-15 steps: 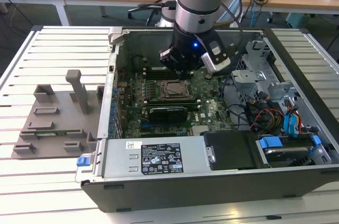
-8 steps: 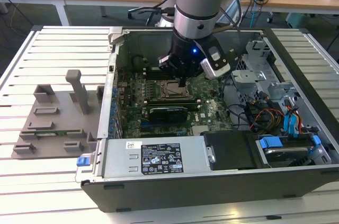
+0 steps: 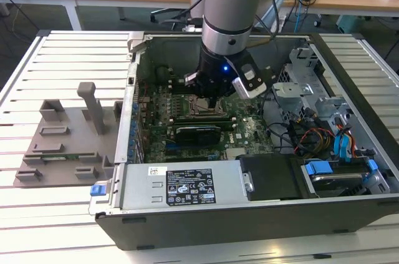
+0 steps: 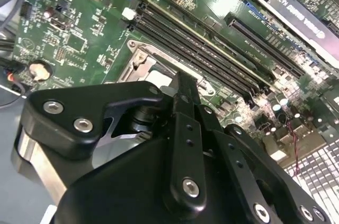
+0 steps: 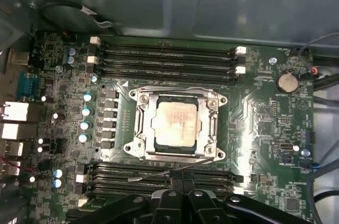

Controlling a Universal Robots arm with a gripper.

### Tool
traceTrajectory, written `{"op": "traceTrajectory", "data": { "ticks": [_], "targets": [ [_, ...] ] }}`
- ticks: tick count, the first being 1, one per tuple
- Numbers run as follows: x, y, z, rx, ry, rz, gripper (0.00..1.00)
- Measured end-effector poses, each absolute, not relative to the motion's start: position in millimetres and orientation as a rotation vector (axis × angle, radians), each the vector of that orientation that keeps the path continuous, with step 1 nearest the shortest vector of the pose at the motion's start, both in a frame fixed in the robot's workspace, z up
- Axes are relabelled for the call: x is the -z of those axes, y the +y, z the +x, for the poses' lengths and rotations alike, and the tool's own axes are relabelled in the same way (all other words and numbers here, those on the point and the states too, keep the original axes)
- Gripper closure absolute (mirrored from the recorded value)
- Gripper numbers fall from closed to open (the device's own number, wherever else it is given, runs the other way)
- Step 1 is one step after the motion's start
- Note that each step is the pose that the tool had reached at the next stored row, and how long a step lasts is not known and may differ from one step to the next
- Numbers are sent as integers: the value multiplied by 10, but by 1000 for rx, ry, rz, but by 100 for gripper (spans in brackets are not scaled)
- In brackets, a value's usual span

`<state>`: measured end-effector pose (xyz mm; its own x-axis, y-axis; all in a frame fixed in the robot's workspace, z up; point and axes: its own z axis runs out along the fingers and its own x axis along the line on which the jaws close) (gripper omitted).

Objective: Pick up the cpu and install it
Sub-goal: 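Install the second cpu locking lever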

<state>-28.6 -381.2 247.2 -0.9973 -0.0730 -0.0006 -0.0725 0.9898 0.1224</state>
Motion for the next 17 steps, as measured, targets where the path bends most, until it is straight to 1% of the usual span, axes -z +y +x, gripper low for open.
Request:
{"op": "traceTrajectory", "data": {
  "ticks": [7, 17],
  "targets": [
    [-2276, -3812, -406, 192, -3130, 114, 89],
    [-2122, -3812, -540, 201, -3129, 114, 89]
  ]
}}
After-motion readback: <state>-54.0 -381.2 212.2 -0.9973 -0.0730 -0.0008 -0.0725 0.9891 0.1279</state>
